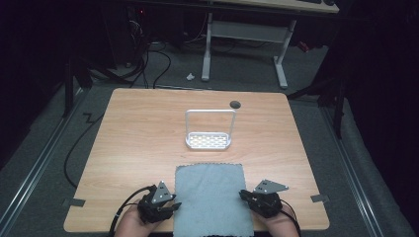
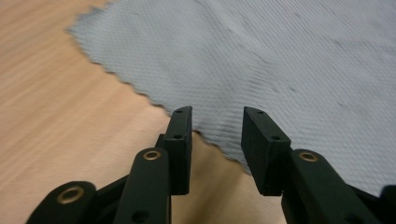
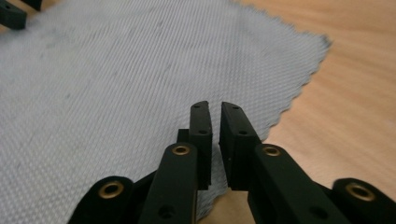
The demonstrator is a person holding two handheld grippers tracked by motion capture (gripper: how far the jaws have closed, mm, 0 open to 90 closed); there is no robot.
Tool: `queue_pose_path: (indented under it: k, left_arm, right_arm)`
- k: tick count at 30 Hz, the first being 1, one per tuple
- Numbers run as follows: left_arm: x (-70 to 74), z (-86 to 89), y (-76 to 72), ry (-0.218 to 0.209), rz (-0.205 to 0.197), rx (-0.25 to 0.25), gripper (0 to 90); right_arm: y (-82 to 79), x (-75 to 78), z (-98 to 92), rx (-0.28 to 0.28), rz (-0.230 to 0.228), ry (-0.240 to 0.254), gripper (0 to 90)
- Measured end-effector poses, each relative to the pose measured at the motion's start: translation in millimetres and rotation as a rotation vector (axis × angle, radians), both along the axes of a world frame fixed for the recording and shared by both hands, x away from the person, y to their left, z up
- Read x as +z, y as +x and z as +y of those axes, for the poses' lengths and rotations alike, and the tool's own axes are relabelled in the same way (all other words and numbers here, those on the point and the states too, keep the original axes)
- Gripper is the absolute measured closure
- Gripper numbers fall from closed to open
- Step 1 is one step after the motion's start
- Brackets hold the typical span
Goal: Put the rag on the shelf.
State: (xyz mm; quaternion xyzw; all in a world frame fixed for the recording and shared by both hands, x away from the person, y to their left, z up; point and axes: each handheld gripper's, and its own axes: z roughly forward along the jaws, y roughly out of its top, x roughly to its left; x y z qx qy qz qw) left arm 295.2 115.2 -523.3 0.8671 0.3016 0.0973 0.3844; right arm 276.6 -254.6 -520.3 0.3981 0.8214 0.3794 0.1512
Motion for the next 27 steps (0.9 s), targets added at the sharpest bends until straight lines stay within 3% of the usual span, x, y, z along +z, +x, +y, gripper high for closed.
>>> queue_pose_path:
  k: [3,5,8,9,13,16,18,22,24,27]
  left_arm:
    - [-0.1,13.6,19.4,-0.132,0.021,0.123,61.3]
    - [0.3,15.3,31.9,-0.157,0.016,0.173,62.1]
    - [-2.4,10.1,47.8,-0.115,0.004,0.206,62.9]
    - [-4.5,5.6,57.8,-0.119,0.004,0.235,63.3]
    - [-6.8,-4.4,70.2,-0.097,0.005,0.232,65.6]
    - [-7.7,-13.2,78.3,-0.048,-0.015,0.254,66.2]
    - [-8.0,-15.2,80.9,-0.079,-0.003,0.262,68.8]
    - [-9.9,-20.3,79.3,-0.06,-0.016,0.255,75.4]
    - [-11.3,-17.5,81.1,-0.106,0.015,0.279,77.3]
    - [-11.2,-20.5,79.5,-0.086,0.0,0.264,81.7]
  right_arm:
    - [1.0,2.6,-4.5,-0.037,-0.037,-0.003,82.8]
    - [3.4,2.5,-7.2,-0.044,-0.04,0.0,81.6]
    - [5.6,2.2,-10.5,-0.052,-0.042,0.003,80.9]
    - [5.5,2.3,-11.1,-0.052,-0.042,0.006,80.8]
    - [5.5,2.4,-12.1,-0.052,-0.042,0.01,80.4]
    - [5.9,2.3,-11.8,-0.049,-0.047,0.008,80.2]
    - [6.1,2.6,-11.7,-0.051,-0.046,0.01,80.1]
    - [7.6,2.8,-11.4,-0.049,-0.052,0.01,79.0]
    - [8.8,1.6,-11.2,-0.052,-0.052,0.013,77.0]
    - [11.5,-0.2,-10.3,-0.077,-0.058,0.03,72.4]
